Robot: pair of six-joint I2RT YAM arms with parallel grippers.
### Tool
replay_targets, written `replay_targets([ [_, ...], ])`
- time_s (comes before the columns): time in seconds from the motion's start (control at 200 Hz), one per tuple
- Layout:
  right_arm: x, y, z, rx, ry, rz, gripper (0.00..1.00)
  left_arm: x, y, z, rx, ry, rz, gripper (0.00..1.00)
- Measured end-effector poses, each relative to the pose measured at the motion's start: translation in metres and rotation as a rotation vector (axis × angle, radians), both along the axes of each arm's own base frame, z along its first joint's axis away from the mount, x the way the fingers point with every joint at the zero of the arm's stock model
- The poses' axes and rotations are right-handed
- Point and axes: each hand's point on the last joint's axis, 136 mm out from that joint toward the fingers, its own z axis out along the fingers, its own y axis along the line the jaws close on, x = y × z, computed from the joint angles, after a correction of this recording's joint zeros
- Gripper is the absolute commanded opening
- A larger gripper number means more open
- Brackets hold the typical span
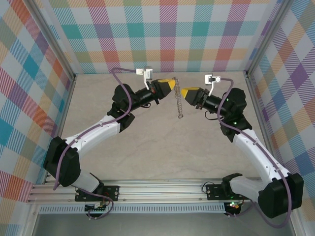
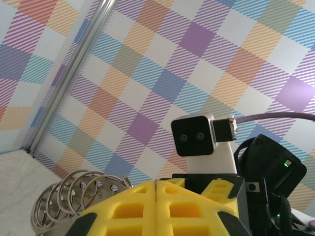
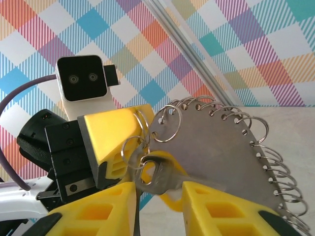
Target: Put the keys on the keyring
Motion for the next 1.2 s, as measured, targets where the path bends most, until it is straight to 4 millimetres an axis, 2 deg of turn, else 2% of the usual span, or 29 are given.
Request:
replay_targets([
  [0.445,0.006,0.012,0.004,0.017,-0.02,0.08,0.31,-0.002,-0.001,0.0,0.001,0.001,-0.01,0.0],
  [0.575,0.007,0.015,0.002,0.02,-0.016,0.1,0.26,-0.002,-0.001,0.0,0.001,0.001,-0.01,0.0],
  [0.93,-0.004,0.021,0.004,0.032,-0.009,0.168,0.0,-0.001,-0.001,0.0,-0.001,0.004,-0.01,0.0],
  [1.2,-0.011,0.026,0.006,0.032,-0.02,0.201,0.0,-0.001,-0.001,0.0,-0.001,0.004,-0.011,0.0],
])
